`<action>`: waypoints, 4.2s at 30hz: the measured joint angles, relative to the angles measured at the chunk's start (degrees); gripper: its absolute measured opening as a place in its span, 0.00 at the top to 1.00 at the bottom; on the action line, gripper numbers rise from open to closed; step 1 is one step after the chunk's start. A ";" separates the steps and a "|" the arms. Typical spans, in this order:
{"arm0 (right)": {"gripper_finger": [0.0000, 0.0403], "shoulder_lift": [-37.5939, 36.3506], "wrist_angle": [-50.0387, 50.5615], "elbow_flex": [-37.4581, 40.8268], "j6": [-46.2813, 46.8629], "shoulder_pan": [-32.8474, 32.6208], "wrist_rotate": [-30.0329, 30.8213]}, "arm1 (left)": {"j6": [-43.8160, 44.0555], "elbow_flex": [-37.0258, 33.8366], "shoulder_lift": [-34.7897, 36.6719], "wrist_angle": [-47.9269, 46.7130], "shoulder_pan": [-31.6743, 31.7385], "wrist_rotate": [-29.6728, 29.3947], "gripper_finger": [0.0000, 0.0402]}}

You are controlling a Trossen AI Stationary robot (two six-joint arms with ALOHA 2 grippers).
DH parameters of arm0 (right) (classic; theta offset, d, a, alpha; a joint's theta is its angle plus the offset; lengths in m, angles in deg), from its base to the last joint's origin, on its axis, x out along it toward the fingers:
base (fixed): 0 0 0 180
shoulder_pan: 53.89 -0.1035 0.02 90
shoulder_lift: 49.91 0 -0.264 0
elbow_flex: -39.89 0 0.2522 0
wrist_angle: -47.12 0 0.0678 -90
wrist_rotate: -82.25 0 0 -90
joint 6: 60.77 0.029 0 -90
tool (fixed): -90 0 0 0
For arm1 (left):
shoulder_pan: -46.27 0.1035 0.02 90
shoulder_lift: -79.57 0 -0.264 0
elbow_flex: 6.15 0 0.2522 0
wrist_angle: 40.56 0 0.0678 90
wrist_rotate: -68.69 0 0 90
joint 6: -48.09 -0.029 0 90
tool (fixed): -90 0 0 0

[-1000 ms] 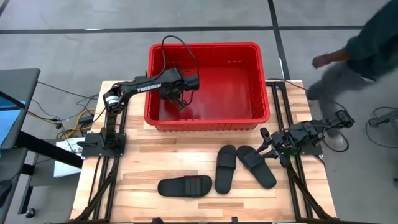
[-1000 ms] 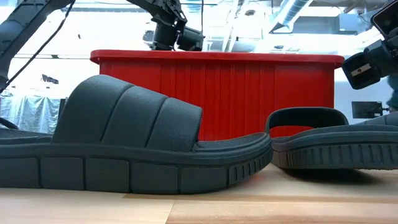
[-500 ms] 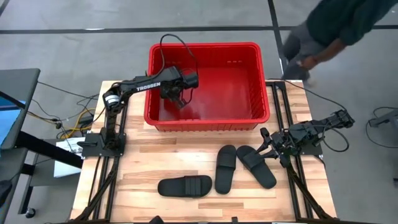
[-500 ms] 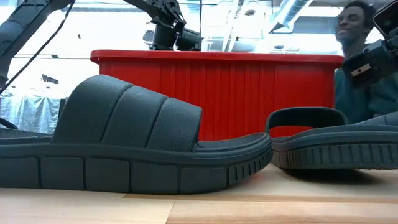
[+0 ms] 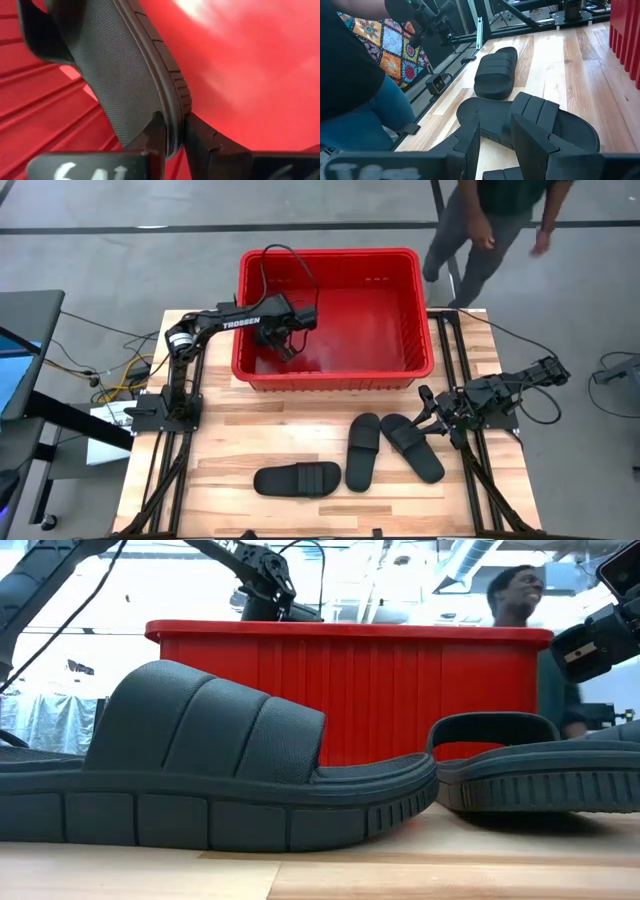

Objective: Pick and place slides into bin
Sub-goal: Put the black slide into the red container

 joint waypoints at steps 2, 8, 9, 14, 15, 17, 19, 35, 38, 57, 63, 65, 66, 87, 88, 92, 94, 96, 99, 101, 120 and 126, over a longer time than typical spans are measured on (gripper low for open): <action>0.75 0.01 0.00 0.00 0.00 0.00 0.00 | 0.13 -0.03 0.00 -0.01 0.02 -0.03 0.91; 0.75 0.01 0.02 0.00 0.00 0.00 0.00 | 0.09 -0.03 0.00 0.58 0.02 0.12 0.88; 0.75 0.01 0.02 0.00 0.00 0.01 0.00 | 0.06 -0.03 0.00 0.76 -0.01 0.32 0.88; 0.75 0.01 0.00 0.00 0.00 0.00 0.00 | -0.25 -0.03 0.00 1.24 -0.07 0.44 0.87; 0.75 0.01 0.00 0.00 0.00 0.00 0.00 | -0.51 -0.03 0.00 1.24 -0.07 0.46 0.87; 0.75 0.01 0.02 0.00 0.00 0.00 0.00 | -0.78 -0.03 0.00 1.24 -0.10 0.48 0.87; 0.75 0.01 0.01 0.00 0.00 0.01 0.00 | -0.82 -0.03 0.00 1.24 -0.17 0.48 0.87; 0.75 0.01 0.01 0.00 0.00 0.00 0.00 | -1.05 -0.03 0.00 1.48 -0.24 0.68 0.64; 0.75 0.01 0.00 0.00 0.00 0.00 0.00 | -1.08 -0.03 0.00 1.52 -0.26 0.93 0.57; 0.75 -0.01 0.00 0.00 0.01 0.00 0.00 | -3.90 0.36 0.09 0.34 -0.31 3.43 0.54; 0.75 0.01 0.00 0.00 0.00 0.00 0.00 | -5.07 5.34 0.13 -1.14 -0.72 3.42 0.54; 0.75 0.01 0.01 0.00 0.00 0.02 0.00 | -5.73 8.22 0.15 -2.41 -1.14 3.32 0.54; 0.75 0.01 0.00 0.00 0.00 0.02 0.00 | -6.03 9.58 0.17 -2.91 -1.40 3.24 0.54; 0.75 -0.01 0.00 0.00 0.00 0.00 0.00 | -14.98 35.89 11.53 -9.06 -7.79 7.20 0.54; 0.75 0.00 0.02 0.00 0.00 0.00 0.00 | -14.78 35.80 12.73 -8.96 -7.87 8.06 0.54; 0.75 -0.02 0.00 0.00 0.01 0.02 0.00 | -13.56 35.86 17.90 -7.97 -9.27 9.69 0.54; 0.75 -0.01 0.01 0.00 0.00 0.01 0.00 | -13.12 35.88 19.83 -7.42 -10.13 10.05 0.54; 0.75 -0.02 0.01 0.00 0.00 0.00 0.00 | -12.70 35.86 21.56 -6.71 -10.91 10.05 0.54; 0.75 -0.02 0.00 0.00 0.00 0.02 0.00 | -11.65 35.86 24.29 -6.12 -12.46 11.51 0.54; 0.75 0.01 0.00 0.00 0.00 0.00 0.00 | -11.38 35.85 25.68 -6.16 -13.59 12.55 0.54; 0.75 -0.01 0.00 0.00 0.00 0.02 0.00 | -4.85 -11.12 59.99 19.88 -22.40 15.47 0.54; 0.75 0.00 0.00 0.00 0.00 0.01 0.00 | 0.40 -28.27 70.80 30.40 -24.25 26.32 0.54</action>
